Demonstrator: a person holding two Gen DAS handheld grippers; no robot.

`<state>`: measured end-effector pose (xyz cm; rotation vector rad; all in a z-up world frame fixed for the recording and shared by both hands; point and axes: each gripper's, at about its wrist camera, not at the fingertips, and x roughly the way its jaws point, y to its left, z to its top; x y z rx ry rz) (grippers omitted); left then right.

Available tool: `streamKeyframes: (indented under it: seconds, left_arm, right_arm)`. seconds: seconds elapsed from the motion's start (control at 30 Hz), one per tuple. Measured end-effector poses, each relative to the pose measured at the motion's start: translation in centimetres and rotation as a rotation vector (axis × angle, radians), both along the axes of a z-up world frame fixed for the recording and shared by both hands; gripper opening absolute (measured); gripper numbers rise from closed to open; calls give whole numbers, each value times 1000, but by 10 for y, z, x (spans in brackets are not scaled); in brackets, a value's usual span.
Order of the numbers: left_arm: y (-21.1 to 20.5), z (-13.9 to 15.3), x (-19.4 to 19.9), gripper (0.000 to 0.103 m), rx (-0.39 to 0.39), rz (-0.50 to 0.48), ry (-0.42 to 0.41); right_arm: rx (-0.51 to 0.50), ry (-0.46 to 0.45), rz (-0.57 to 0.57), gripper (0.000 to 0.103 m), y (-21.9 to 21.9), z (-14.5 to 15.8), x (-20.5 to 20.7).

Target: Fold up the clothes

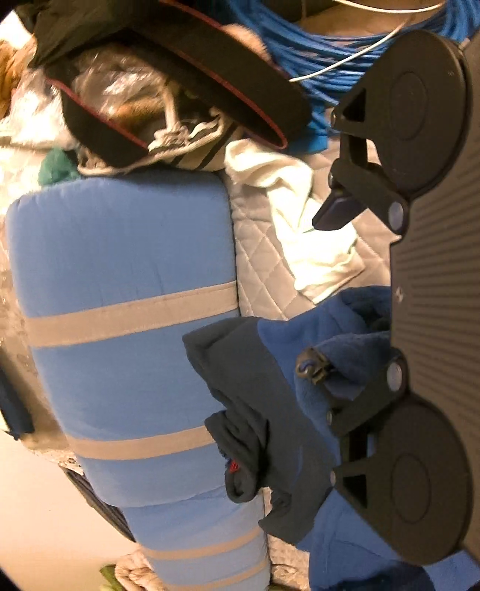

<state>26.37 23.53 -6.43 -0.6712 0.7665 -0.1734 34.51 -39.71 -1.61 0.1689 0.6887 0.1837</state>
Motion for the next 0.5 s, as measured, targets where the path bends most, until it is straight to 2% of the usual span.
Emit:
streamKeyframes:
  seconds: [0.13,0.3,0.4,0.5]
  left_arm:
    - [-20,8,-21,70,161,-110,-105]
    - [-66,31,-39,75,409,-383,-272]
    - [-93,33,-38,75,500,-554,-303]
    - [-109,27,-28,75,550,-656,-294]
  right_arm:
    - [7,-38,20,88,0,11,-13]
    - [-1,-75,53,88,10,20,-16]
    - [17,-103,53,88,16,26,-17]
    - [28,-121,54,88,18,33,-19]
